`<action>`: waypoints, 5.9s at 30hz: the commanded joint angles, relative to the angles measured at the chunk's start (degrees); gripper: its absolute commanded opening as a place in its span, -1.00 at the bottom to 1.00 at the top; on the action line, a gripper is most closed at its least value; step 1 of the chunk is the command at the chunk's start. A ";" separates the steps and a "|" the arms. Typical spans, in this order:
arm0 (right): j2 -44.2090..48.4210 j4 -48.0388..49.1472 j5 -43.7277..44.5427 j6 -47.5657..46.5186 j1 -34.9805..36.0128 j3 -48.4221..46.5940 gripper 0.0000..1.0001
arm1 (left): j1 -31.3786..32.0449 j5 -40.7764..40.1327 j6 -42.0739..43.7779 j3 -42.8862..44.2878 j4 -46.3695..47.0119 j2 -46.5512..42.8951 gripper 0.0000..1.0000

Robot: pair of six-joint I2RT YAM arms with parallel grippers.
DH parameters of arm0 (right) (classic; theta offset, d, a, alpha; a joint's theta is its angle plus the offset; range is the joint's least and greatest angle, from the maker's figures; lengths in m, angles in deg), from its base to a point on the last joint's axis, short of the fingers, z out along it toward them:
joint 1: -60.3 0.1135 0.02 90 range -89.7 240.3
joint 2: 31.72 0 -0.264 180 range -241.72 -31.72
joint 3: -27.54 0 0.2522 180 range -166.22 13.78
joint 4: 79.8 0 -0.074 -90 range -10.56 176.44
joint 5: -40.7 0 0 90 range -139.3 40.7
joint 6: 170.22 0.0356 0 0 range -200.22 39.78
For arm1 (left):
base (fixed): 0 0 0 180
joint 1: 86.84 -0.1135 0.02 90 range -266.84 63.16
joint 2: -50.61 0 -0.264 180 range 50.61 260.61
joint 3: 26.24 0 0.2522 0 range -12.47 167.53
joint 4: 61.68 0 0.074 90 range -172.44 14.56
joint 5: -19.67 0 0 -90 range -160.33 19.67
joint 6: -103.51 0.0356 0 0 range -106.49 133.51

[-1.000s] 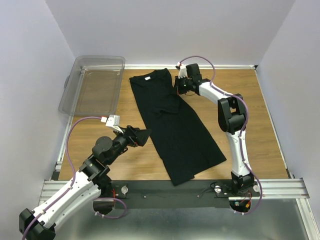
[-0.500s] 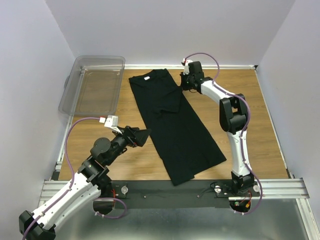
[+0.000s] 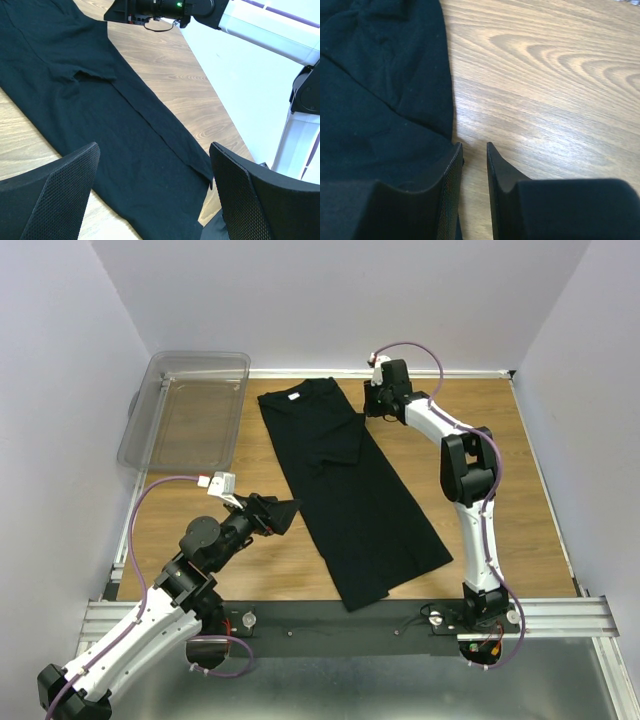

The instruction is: Fold and stack the t-shirts

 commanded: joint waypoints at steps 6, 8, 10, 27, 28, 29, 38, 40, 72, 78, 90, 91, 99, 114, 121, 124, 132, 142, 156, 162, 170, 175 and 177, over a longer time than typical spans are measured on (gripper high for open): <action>-1.96 -0.42 -8.05 3.43 -0.81 -2.11 -0.33 | -0.33 0.63 0.73 0.32 -0.49 -0.42 0.96; -2.92 -0.95 -8.67 3.95 -0.81 -2.90 -0.33 | -0.33 0.54 0.82 0.41 -0.93 -0.59 0.96; -3.45 -1.30 -9.11 4.22 -0.81 -3.34 -0.33 | -0.33 0.45 0.73 0.41 -1.54 -1.12 0.96; 2.51 -2.27 -12.71 2.11 -0.64 -0.89 -0.99 | -0.33 0.36 1.08 0.76 -0.85 -0.33 0.96; 3.13 -2.36 -13.67 2.20 -0.29 -0.53 -0.99 | -0.33 0.36 1.17 0.76 -0.67 -0.07 0.96; 3.92 -2.36 -14.20 2.20 -0.11 0.17 -0.99 | -0.33 0.54 1.17 0.67 -0.58 0.02 0.96; 3.58 -2.45 -17.64 2.82 5.24 3.25 -0.92 | -0.33 0.89 0.91 0.67 -0.23 -0.07 0.96; 3.05 -2.62 -17.72 2.64 6.30 3.43 -0.78 | -0.33 0.89 0.73 0.50 -0.32 -0.50 0.96; 11.75 -6.67 -28.36 -4.30 0.59 5.62 0.30 | -0.33 0.54 -0.85 -0.82 -2.60 -5.86 0.96; 8.94 -7.11 -24.41 -7.64 1.03 6.41 0.74 | -0.33 0.63 -0.76 -1.09 -1.99 -4.99 0.96; 5.33 -8.34 -15.88 -13.88 2.70 7.46 0.47 | -0.33 0.71 -0.77 -1.52 -1.46 -4.64 0.96; 5.42 -8.34 -15.79 -14.23 2.79 7.82 0.43 | -0.33 0.72 -0.77 -1.70 -1.29 -4.64 0.96; 3.23 -8.34 -12.19 -16.25 3.40 7.03 0.25 | -0.33 1.24 -0.68 -1.44 -0.32 -3.58 0.96; 6.74 -8.25 -10.35 -21.88 4.63 11.33 -0.78 | -0.33 1.24 -0.77 -1.70 -0.67 -4.55 0.96; 9.64 -8.16 -3.32 -23.81 5.86 14.23 -0.87 | -0.33 1.33 -0.85 -1.79 -0.41 -4.37 0.96; 10.26 -7.99 0.02 -25.04 7.00 15.64 -0.78 | -0.42 1.42 -0.85 -1.79 -0.32 -4.37 0.96; 12.28 -6.49 7.67 -25.57 9.29 16.35 -0.77 | -0.33 1.60 -0.77 -1.70 -0.58 -4.73 0.96; 14.39 -6.49 13.21 -27.77 10.96 18.36 -0.66 | -0.42 1.51 -0.59 -1.88 -0.41 -4.99 0.96; 11.48 -6.40 10.75 -21.62 10.62 13.10 -0.32 | -0.42 1.33 -0.85 -1.44 -1.63 -6.75 0.96; 14.04 -6.58 -4.76 -11.44 1.41 10.81 -0.10 | -0.33 1.42 -0.68 -1.61 -1.20 -6.31 0.96; 6.40 -6.58 -19.30 0.52 -6.87 6.42 -0.05 | -0.33 1.60 -0.50 -1.44 -0.76 -5.16 0.96; 1.12 -6.58 -25.79 4.57 -8.20 2.11 -0.05 | -0.42 1.16 -0.68 -1.61 -1.11 -5.60 0.96; -0.99 -6.49 -27.47 6.15 -8.20 0.62 -0.05 | -0.42 1.07 -0.77 -1.70 -1.11 -5.60 0.96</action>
